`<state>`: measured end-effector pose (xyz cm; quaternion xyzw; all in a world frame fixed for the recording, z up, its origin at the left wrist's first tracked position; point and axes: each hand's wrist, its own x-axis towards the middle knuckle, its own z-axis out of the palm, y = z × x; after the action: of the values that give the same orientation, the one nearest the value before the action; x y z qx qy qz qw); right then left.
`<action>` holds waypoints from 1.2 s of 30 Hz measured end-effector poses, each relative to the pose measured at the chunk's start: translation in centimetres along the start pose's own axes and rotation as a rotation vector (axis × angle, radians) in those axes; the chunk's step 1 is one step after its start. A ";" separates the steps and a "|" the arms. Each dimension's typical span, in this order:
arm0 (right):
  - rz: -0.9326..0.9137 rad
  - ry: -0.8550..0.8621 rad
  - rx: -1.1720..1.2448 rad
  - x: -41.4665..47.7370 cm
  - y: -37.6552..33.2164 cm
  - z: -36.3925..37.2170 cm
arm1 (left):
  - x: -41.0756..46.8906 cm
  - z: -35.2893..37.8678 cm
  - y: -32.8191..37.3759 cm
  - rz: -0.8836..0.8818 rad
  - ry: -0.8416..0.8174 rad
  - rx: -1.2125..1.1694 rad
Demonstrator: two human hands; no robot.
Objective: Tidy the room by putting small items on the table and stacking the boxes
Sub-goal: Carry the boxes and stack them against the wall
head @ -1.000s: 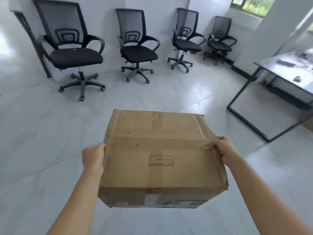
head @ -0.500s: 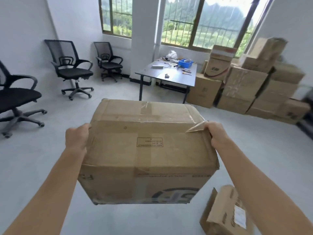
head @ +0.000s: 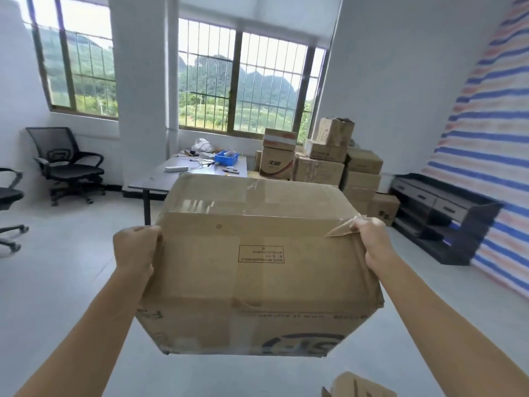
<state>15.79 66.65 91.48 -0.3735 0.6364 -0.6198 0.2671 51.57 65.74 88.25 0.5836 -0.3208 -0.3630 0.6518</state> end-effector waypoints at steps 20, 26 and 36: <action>0.106 0.578 -0.041 21.6 11.1 -13.4 | 7.8 41.3 -10.3 -0.085 -0.454 0.115; 0.147 0.650 -0.038 28.6 13.9 -17.7 | 7.3 51.7 -12.6 -0.057 -0.498 0.193; 0.189 0.647 -0.046 42.4 18.3 -15.7 | 14.2 63.2 -16.6 -0.112 -0.471 0.227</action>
<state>-23.99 40.82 79.96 -0.1026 0.7337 -0.6643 0.0992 4.29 19.43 78.79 0.5691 -0.4695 -0.4859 0.4685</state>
